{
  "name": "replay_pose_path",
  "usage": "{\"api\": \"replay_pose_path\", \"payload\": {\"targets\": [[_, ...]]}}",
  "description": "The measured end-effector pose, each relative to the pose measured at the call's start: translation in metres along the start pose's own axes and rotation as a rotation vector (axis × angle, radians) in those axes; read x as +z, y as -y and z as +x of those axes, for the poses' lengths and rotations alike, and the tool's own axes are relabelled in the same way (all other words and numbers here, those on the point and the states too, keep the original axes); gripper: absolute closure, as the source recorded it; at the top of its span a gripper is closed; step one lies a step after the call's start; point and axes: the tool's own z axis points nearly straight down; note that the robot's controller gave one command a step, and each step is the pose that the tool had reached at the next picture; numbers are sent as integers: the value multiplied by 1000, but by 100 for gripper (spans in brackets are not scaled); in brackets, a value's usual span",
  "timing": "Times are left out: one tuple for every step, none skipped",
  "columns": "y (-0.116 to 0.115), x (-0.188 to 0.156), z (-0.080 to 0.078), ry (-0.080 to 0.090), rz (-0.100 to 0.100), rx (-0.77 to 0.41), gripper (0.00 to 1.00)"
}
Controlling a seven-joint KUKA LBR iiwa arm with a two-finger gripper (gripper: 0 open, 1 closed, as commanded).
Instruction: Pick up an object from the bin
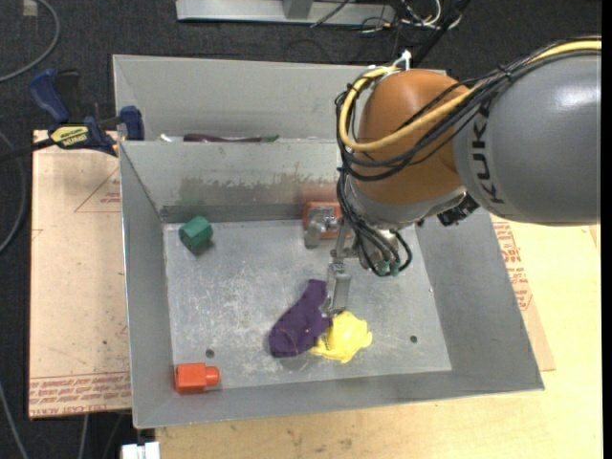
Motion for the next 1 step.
{"api": "replay_pose_path", "payload": {"targets": [[0,-5,-1,7,-1,2,0]]}}
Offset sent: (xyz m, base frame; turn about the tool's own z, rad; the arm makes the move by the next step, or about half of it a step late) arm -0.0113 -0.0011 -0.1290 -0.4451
